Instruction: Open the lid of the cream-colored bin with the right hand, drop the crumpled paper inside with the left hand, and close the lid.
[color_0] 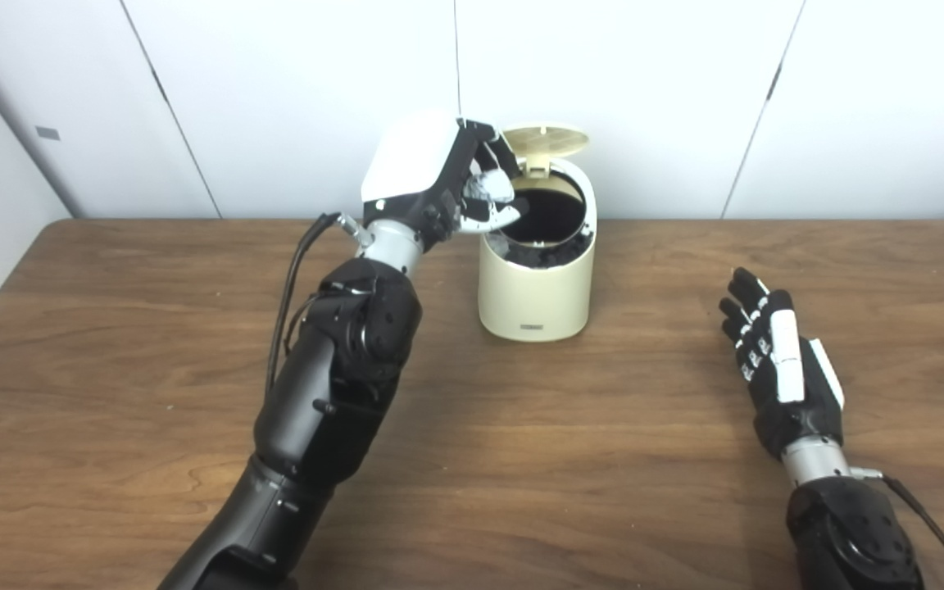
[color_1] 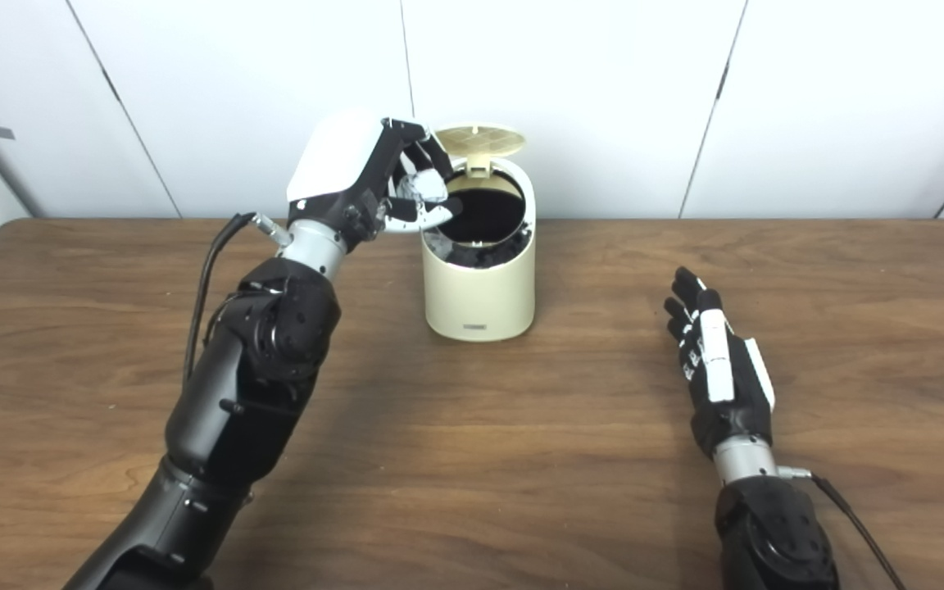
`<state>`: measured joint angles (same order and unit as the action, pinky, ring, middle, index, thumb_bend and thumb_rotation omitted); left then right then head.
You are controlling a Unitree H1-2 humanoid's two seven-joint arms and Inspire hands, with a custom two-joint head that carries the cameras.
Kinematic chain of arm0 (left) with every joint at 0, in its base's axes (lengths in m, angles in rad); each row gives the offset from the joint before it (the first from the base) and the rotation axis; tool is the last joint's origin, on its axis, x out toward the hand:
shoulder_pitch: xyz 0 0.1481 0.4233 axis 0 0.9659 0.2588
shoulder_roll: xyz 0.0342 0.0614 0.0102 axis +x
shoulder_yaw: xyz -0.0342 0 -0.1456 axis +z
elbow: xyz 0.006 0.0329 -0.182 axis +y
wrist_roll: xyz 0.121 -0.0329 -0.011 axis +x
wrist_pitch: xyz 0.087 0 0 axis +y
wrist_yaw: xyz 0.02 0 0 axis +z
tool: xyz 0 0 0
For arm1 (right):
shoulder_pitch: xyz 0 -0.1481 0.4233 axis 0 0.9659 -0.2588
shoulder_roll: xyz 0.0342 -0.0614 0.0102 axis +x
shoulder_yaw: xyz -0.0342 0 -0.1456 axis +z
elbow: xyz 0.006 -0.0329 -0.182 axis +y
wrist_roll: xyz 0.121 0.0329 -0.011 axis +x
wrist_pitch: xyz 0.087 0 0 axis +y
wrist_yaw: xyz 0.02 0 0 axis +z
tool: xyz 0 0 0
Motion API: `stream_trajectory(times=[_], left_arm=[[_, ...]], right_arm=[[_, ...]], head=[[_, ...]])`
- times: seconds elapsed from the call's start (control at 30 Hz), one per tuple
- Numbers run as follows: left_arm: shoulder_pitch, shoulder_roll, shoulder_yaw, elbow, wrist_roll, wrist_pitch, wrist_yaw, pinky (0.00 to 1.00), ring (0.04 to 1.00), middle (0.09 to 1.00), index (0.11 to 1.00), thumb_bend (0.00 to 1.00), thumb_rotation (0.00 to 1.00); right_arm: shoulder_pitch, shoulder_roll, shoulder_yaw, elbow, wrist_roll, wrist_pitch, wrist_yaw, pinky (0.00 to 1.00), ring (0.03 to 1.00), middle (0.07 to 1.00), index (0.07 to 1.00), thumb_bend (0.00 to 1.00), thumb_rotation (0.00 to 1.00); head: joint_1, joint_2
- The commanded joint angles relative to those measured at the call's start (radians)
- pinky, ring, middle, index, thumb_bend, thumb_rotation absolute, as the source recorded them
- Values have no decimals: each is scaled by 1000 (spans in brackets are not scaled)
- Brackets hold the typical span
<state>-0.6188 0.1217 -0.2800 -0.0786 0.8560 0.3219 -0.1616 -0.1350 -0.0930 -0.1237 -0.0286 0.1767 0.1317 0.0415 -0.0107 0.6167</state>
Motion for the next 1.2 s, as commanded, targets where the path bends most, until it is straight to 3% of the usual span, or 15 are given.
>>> stream_trajectory(times=[0.0, 0.23, 0.53, 1.17], left_arm=[[-64, -9, -9, 6, 6, -33, 38, 262, 399, 537, 510, 464, 0], [-85, -28, -27, 47, -8, -44, 24, 297, 386, 506, 509, 468, 0], [-90, -13, -54, 60, -3, -40, 5, 284, 368, 481, 515, 466, 0], [-65, 9, -73, 97, 23, -69, 40, 273, 408, 546, 509, 465, 0]], right_arm=[[-26, -1, 10, -10, 6, -23, 18, 966, 945, 949, 913, 575, 926], [-28, 8, 12, -12, 11, -19, 12, 980, 952, 952, 915, 575, 922], [-26, 14, 19, -19, -4, -16, 0, 972, 949, 949, 913, 571, 907], [-27, 10, 12, -23, -10, -25, -10, 956, 933, 910, 888, 552, 961]], head=[[-3, 0], [-9, 3], [-26, -7], [-24, 4]])
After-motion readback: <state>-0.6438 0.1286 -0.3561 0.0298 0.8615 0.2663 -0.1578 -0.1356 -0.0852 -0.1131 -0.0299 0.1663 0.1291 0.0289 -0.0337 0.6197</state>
